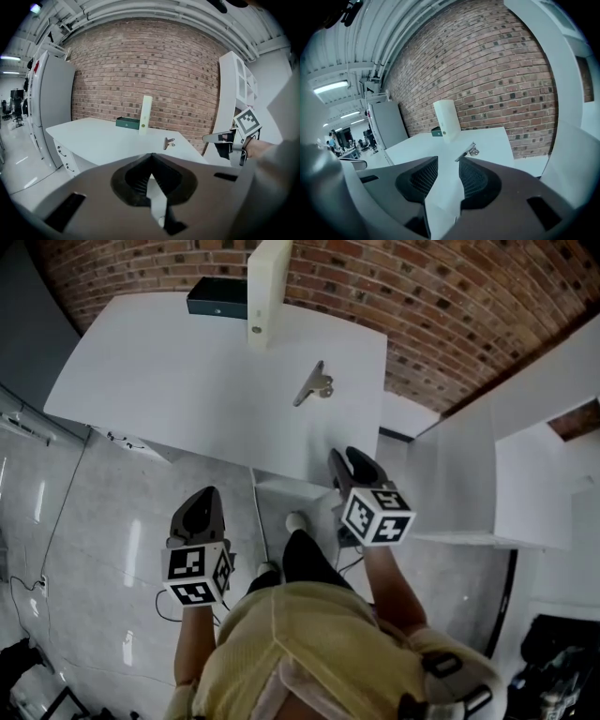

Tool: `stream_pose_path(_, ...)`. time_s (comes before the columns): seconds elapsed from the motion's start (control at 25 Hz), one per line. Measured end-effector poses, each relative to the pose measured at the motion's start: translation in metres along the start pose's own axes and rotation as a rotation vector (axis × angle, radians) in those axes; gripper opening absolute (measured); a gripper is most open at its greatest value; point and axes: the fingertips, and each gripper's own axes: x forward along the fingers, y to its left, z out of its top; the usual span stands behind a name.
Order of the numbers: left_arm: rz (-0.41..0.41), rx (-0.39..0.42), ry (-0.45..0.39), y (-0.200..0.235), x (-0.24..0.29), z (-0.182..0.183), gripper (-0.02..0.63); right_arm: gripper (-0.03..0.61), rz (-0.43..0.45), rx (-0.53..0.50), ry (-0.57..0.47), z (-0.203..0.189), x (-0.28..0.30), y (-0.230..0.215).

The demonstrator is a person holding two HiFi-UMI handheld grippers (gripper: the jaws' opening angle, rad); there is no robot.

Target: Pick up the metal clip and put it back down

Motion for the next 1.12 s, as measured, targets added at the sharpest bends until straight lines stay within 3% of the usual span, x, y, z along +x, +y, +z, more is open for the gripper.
stream_pose_path(0.68, 0.053, -0.065, 0.016, -0.021, 0.132, 0.051, 0.002, 0.12, 0.049, 0.083, 0.089, 0.051, 0.129, -0.085)
stream_pose_path(1.12, 0.113, -0.088, 0.054, -0.015, 0.179, 0.056, 0.002, 0.12, 0.075, 0.175, 0.159, 0.047, 0.194, -0.107)
